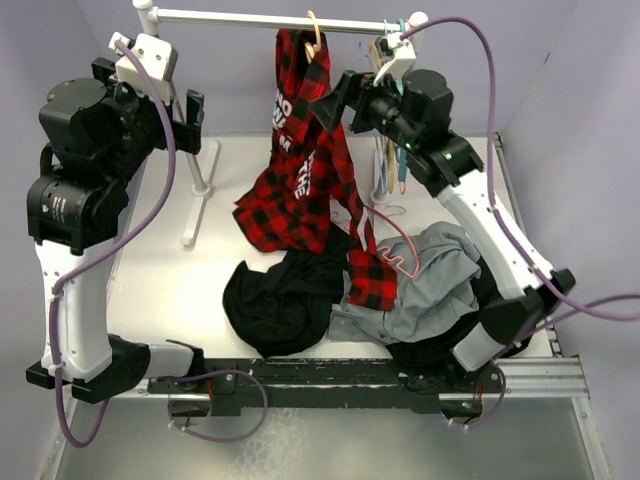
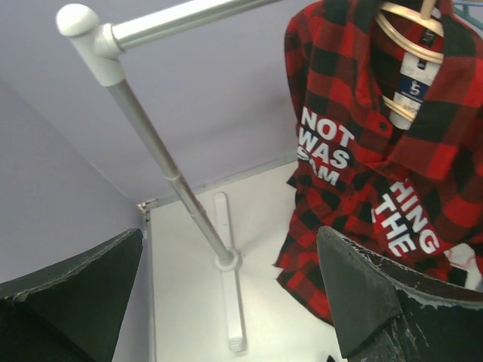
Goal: Place the shirt on the hanger
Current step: Place the hanger at the clothesline, then reset both arms
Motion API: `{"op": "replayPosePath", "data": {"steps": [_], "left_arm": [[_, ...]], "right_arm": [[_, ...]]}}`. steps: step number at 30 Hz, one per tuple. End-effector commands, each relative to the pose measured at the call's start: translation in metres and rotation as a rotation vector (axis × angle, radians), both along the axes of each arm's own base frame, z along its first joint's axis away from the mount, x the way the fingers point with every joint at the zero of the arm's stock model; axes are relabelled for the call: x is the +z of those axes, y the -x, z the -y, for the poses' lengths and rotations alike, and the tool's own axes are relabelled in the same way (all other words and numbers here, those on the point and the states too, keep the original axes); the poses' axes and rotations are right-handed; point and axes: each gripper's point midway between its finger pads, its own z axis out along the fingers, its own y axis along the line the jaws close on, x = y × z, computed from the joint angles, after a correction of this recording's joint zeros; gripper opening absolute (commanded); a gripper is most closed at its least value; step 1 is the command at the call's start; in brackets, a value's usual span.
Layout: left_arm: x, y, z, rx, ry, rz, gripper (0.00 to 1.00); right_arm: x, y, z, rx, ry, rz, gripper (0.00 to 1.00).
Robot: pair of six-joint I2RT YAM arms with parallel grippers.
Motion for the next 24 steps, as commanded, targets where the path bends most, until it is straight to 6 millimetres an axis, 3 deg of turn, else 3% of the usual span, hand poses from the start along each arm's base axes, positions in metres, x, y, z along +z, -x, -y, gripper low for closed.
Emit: {"op": "replayPosePath", "data": {"steps": [1,5,10,12,18,24], "left_arm": [[0.010,0.000,0.013,-0.069,0.095,0.037,0.99],[0.002,-0.005,0.022,-0.107,0.160,0.009,0.99],[-0.015,-0.011,0.041,-0.196,0.230,-0.043,0.99],[-0.022,-0.017,0.041,-0.184,0.263,-0.059,0.99],[-0.028,-0.025,0.030,-0.117,0.314,-0.072,0.99],[-0.025,-0.020,0.025,-0.110,0.303,-0.066,0.99]], "right_arm": [[0.069,0.046,0.019,-0.014,-0.009,0.287,1.00],[0.073,0.071,0.043,-0.063,0.012,0.367,1.00],[0.062,0.094,0.072,-0.114,0.084,0.423,1.00],[0.061,0.104,0.086,-0.155,0.053,0.447,1.00],[0.041,0.118,0.154,-0.442,-0.033,0.321,1.00],[0.029,0.123,0.196,-0.645,-0.089,0.241,1.00]]}}
